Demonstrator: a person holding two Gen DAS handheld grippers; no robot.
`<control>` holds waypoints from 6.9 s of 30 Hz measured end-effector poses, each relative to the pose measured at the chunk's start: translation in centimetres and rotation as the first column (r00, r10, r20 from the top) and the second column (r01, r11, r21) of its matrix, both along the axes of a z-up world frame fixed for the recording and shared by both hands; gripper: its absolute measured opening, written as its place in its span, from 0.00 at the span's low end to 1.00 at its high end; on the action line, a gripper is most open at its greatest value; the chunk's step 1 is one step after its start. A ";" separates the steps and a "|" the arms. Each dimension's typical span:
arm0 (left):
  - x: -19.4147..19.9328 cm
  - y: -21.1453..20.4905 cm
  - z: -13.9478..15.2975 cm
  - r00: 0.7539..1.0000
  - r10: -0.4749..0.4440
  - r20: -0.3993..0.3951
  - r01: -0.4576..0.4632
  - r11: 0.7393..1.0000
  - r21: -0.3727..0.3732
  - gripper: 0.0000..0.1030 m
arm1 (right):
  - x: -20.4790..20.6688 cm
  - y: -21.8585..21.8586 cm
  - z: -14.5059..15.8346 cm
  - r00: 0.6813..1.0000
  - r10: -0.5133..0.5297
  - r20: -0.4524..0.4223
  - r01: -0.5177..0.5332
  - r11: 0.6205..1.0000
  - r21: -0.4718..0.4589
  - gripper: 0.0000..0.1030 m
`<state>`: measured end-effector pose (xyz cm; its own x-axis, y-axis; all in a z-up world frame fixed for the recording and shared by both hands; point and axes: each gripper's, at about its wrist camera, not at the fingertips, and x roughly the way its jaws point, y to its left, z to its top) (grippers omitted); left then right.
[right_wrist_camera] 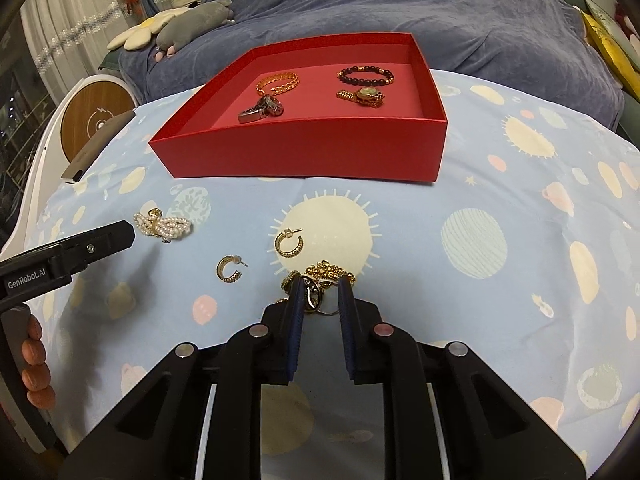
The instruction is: Organize jewelry
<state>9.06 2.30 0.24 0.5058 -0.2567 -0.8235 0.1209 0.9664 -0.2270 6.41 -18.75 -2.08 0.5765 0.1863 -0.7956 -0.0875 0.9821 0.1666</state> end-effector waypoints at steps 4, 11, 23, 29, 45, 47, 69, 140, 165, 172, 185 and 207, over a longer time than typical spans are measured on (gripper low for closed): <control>0.1 -0.8 -0.4 1.000 -0.015 -0.009 0.015 1.000 0.011 0.63 | -0.3 0.6 0.1 1.000 0.024 0.010 -0.024 1.000 -0.014 0.16; 0.3 -1.1 -0.8 1.000 -0.024 -0.014 0.025 1.000 0.017 0.63 | 0.0 -0.1 0.0 1.000 0.015 0.000 -0.015 1.000 0.011 0.14; 1.3 -1.5 -1.6 1.000 -0.006 -0.016 0.006 1.000 0.021 0.63 | -0.4 0.4 0.6 0.999 0.039 0.024 -0.039 0.999 0.026 0.01; 2.4 -1.4 -1.6 0.999 0.037 -0.011 -0.037 0.999 -0.011 0.64 | -1.0 0.1 2.0 0.997 0.041 0.062 -0.044 0.998 0.052 0.01; 1.3 -2.8 -1.4 0.998 -0.009 0.068 0.003 0.996 0.093 0.26 | -2.5 -1.5 2.6 0.997 0.032 0.071 -0.036 0.997 0.065 0.01; 1.1 -2.7 -1.0 0.997 -0.031 0.071 0.025 0.997 0.077 0.19 | -2.7 -1.8 2.5 0.997 0.026 0.068 -0.030 0.997 0.064 0.01; 0.6 -4.1 -2.2 0.995 -0.072 0.062 0.063 0.989 0.135 0.58 | -2.8 -2.2 3.0 0.997 0.012 0.074 -0.018 0.996 0.084 0.01; -0.9 -2.2 3.6 0.988 -0.042 0.149 0.033 0.997 0.063 0.58 | -3.0 -2.7 5.3 0.993 -0.029 0.111 0.019 0.996 0.089 0.32; -1.0 -2.9 1.7 0.991 -0.097 0.097 0.092 0.994 0.055 0.59 | -0.5 0.4 0.0 0.999 0.040 0.030 -0.039 0.999 -0.021 0.32; -1.1 -3.1 1.5 0.991 -0.103 0.089 0.098 0.994 0.055 0.59 | -0.2 0.4 -0.4 0.999 0.035 0.032 -0.034 0.998 -0.046 0.19; -1.2 -4.5 0.5 0.988 -0.135 0.068 0.131 0.989 0.063 0.59 | -1.4 -2.2 1.4 0.998 -0.006 0.059 0.004 0.999 0.038 0.19; -2.3 -15.5 -2.6 0.915 -0.379 0.138 0.352 0.918 0.184 0.42 | -4.3 -6.0 1.2 0.998 -0.046 0.039 0.044 0.998 0.036 0.19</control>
<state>6.75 -13.20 -2.40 0.5337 -0.3288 -0.7792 0.4956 0.8681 -0.0269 2.11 -24.75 -0.84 0.6157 0.1872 -0.7654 -0.0504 0.9787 0.1988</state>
